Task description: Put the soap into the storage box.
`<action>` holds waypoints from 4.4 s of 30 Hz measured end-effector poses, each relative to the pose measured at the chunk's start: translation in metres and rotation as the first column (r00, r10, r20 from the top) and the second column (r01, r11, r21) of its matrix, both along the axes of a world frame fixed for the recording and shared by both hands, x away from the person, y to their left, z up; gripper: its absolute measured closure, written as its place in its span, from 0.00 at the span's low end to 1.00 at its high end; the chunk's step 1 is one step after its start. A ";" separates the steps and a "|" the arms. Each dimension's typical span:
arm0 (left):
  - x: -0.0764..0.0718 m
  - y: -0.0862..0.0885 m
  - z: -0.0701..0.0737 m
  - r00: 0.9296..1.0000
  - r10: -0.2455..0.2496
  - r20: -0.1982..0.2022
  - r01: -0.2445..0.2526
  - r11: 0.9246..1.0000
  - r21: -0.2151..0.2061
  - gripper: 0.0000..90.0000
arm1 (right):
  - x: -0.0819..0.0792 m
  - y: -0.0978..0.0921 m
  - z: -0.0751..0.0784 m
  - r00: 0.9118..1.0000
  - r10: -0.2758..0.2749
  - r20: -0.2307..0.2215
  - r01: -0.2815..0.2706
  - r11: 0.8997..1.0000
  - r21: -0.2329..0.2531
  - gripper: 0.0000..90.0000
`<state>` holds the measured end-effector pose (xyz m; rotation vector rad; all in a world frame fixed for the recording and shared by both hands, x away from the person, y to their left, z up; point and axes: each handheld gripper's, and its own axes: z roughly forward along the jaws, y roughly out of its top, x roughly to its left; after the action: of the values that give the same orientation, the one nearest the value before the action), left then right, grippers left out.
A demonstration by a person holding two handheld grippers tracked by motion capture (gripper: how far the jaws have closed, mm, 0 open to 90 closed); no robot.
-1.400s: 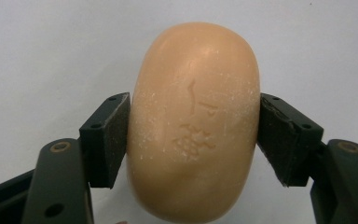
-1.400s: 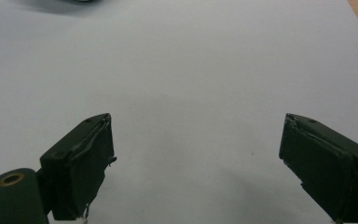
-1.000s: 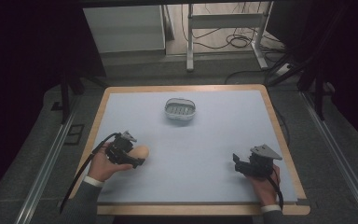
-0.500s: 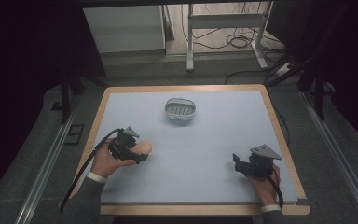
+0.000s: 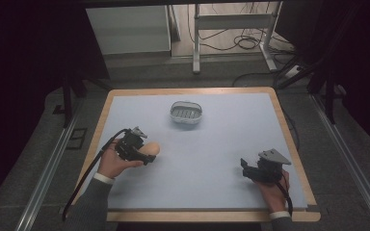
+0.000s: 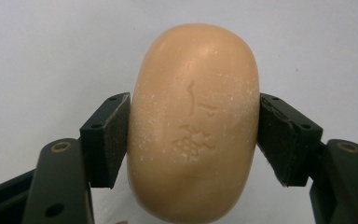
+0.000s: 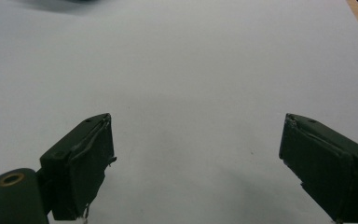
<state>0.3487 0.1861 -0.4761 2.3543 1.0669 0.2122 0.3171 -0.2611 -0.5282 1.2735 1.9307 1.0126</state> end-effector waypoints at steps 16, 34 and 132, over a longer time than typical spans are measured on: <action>0.015 -0.005 0.002 1.000 0.005 0.000 -0.005 1.000 -0.009 0.34 | 0.000 0.000 0.000 1.000 -0.002 -0.002 0.002 1.000 0.001 0.11; 0.026 -0.006 0.004 1.000 0.011 0.002 -0.011 1.000 -0.013 0.35 | 0.000 0.001 0.000 1.000 -0.003 -0.002 0.003 1.000 -0.007 0.11; 0.106 -0.065 0.041 0.998 -0.056 0.040 0.055 0.998 0.011 0.36 | 0.001 0.001 0.000 1.000 -0.006 -0.010 0.006 1.000 -0.008 0.11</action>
<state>0.4543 0.1214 -0.4352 2.3746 0.9821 0.2437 0.3180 -0.2604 -0.5284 1.2809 1.9359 0.9962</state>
